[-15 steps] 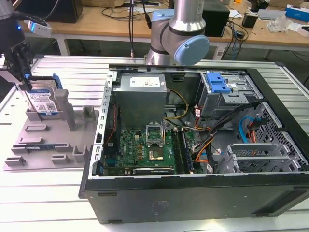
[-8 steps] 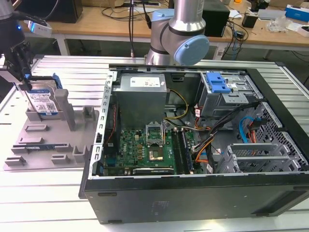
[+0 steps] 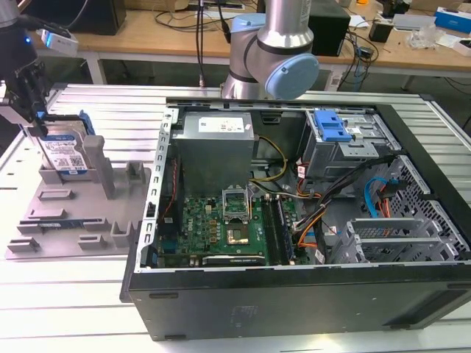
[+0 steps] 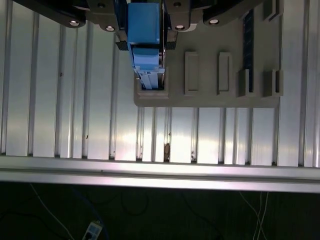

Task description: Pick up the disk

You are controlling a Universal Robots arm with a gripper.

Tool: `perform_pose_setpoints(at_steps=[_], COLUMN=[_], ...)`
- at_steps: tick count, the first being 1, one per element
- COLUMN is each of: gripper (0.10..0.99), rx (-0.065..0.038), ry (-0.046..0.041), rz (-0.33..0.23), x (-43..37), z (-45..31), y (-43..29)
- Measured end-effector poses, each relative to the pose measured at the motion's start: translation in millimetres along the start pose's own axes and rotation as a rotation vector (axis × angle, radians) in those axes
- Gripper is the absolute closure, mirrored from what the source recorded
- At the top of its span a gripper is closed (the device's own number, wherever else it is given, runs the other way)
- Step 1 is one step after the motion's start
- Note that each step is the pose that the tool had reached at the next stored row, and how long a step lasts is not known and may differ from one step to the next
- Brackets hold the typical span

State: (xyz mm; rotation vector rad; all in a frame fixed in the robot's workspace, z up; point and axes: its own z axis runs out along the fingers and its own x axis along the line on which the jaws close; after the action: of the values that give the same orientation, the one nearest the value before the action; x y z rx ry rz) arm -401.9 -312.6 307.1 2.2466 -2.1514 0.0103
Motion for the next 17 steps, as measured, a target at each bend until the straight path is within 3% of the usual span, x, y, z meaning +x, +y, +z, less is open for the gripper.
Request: perform_pose_setpoints(at_steps=[3, 8, 11, 13, 17], gripper=[0.718, 0.718, 0.718, 0.718, 0.718], rx=[0.000, 0.000, 0.000, 0.000, 0.000], ry=[-0.0009, -0.0021, -0.0020, -0.0021, -0.0021], rz=[0.000, 0.000, 0.000, 0.000, 0.000], x=[0.3, 0.8, 1.1, 1.5, 2.1], z=[-4.8, -19.5, -33.1, -48.1, -68.7], y=[0.2, 0.4, 0.7, 0.9, 1.3])
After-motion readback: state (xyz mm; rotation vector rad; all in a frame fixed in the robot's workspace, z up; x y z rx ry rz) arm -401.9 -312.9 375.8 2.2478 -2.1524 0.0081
